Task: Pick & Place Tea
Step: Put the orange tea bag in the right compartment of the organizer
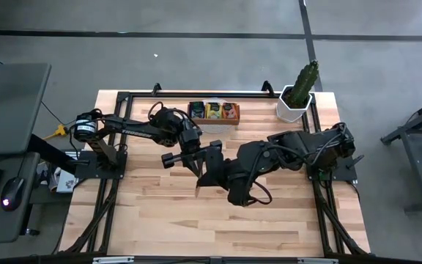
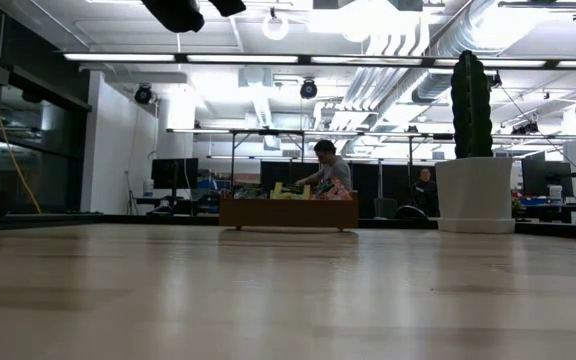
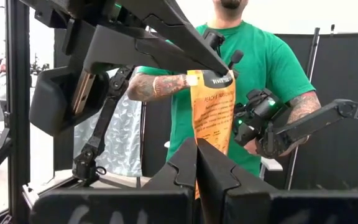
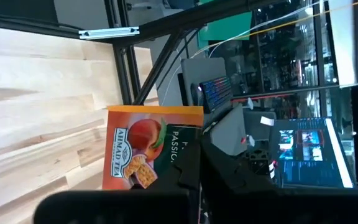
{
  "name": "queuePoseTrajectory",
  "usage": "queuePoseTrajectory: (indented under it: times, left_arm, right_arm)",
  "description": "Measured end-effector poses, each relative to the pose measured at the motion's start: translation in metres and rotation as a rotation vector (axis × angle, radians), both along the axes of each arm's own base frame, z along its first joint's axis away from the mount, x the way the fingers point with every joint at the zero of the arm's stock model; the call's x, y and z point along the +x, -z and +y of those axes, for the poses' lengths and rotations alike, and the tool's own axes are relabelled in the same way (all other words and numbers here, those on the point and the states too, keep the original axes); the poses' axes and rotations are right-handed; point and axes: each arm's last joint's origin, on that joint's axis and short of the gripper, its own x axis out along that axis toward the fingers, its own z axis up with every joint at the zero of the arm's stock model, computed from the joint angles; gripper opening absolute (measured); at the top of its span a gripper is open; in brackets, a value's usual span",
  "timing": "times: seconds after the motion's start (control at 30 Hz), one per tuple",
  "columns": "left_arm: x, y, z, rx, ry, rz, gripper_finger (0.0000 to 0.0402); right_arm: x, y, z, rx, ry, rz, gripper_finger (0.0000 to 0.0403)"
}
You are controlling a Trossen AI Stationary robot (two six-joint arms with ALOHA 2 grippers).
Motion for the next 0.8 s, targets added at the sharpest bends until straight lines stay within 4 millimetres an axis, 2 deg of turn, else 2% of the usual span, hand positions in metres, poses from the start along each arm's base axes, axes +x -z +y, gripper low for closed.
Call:
queuePoseTrajectory:
  times: [0.57,0.8]
  left_arm:
    - [0.001,0.001,0.0002,-0.001,-0.004,0.012,0.0]
    - [0.001,0.0011,0.0002,-0.001,-0.004,0.012,0.0]
  right_arm:
    - [-0.0008,-0.0001,0.0012,0.012,0.045,0.001,0.0002]
    - [-0.0012,-0.0006,0.0014,0.022,0.035,0.002,0.0037]
